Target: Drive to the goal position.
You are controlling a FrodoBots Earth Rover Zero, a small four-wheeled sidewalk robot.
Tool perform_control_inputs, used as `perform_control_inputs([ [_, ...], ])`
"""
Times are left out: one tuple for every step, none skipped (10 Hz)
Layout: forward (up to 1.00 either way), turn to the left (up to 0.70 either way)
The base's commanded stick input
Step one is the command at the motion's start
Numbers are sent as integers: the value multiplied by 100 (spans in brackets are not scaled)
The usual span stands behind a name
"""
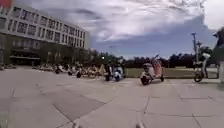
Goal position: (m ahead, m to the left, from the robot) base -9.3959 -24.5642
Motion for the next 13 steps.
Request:
perform_control_inputs([
  [0, -70],
  [0, -70],
  [0, -70],
  [0, -70],
  [0, -70],
  [0, -70],
  [0, -70],
  [0, -70],
  [0, -70],
  [0, -70],
  [0, -70],
  [0, -70],
  [0, -70],
])
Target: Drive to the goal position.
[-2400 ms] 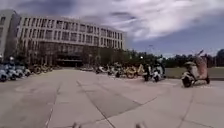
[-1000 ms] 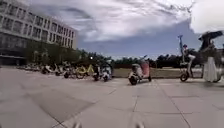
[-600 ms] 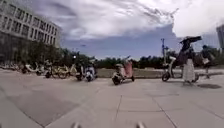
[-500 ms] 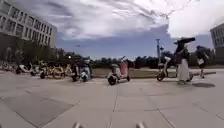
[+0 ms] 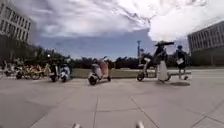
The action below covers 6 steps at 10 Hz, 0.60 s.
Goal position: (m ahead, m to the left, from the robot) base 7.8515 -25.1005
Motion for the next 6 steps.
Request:
perform_control_inputs([
  [0, -70],
  [0, -70],
  [0, -70],
  [0, -70],
  [0, -70],
  [0, -70],
])
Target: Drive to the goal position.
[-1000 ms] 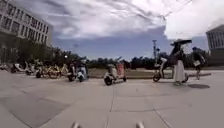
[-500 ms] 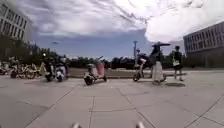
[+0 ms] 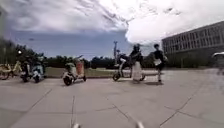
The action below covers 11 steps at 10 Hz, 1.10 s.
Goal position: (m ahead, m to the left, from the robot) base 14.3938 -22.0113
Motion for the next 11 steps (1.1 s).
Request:
perform_control_inputs([
  [0, -70],
  [0, -70],
  [0, -70],
  [0, -70],
  [0, -70],
  [0, -70],
  [0, -70],
  [0, -70],
  [0, -70],
  [0, -70],
  [0, -70],
])
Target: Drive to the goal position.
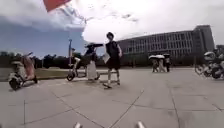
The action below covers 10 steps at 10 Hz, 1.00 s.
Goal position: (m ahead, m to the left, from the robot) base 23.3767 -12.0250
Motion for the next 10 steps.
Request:
perform_control_inputs([
  [0, -70],
  [0, -70],
  [0, -70],
  [0, -10],
  [0, 0],
  [0, 0],
  [0, 0],
  [0, 0],
  [0, 0],
  [0, 0],
])
